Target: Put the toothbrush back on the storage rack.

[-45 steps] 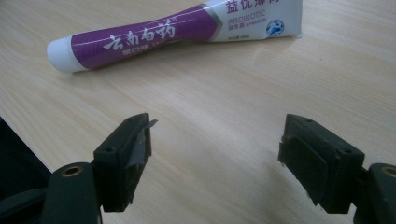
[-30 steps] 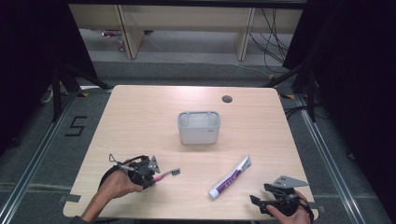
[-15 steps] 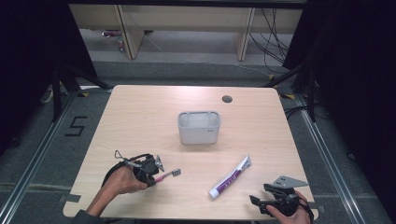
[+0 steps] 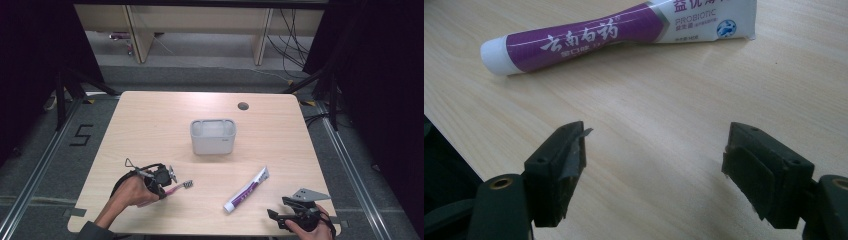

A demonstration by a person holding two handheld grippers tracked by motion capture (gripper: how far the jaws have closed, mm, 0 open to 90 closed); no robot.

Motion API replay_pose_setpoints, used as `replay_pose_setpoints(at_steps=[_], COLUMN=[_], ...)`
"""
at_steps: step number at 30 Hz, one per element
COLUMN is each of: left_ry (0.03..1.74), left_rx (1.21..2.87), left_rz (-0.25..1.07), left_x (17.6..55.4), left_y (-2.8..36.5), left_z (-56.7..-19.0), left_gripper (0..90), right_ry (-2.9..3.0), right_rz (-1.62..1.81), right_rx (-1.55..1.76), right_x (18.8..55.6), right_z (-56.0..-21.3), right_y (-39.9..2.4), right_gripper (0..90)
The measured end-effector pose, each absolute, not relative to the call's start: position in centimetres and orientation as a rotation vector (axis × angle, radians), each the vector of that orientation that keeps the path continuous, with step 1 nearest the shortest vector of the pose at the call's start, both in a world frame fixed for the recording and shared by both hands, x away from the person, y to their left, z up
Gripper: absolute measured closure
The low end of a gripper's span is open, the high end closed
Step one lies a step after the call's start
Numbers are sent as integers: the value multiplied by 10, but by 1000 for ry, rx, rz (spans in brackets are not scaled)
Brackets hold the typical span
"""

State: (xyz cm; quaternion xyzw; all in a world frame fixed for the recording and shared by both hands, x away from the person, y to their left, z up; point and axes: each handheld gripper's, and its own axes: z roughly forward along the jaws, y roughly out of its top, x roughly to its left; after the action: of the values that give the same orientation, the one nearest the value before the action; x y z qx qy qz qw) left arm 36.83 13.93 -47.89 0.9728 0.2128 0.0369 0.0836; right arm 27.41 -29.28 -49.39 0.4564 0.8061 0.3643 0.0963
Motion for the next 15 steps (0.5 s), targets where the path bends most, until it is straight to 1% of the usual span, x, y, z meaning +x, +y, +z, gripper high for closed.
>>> replay_pose_setpoints(at_steps=[8, 10, 11, 12, 14, 15], left_ry=[645, 656, 682, 682, 671, 679], left_rx=[2810, 2774, 2729, 2729, 2709, 2672], left_rz=[135, 114, 109, 109, 145, 152], left_x=[370, 370, 370, 370, 372, 374], left_y=[141, 143, 144, 144, 147, 149], left_z=[-468, -464, -462, -462, -460, -458], left_gripper=[832, 832, 832, 832, 832, 833], right_ry=[2394, 2393, 2394, 2394, 2385, 2385], right_rz=[1079, 1076, 1081, 1081, 1075, 1079], right_rx=[1352, 1338, 1352, 1352, 1333, 1331], right_x=[274, 275, 274, 274, 275, 275], right_z=[-494, -494, -494, -494, -493, -493], right_y=[-293, -294, -293, -293, -294, -294], right_gripper=[250, 250, 250, 250, 250, 251])
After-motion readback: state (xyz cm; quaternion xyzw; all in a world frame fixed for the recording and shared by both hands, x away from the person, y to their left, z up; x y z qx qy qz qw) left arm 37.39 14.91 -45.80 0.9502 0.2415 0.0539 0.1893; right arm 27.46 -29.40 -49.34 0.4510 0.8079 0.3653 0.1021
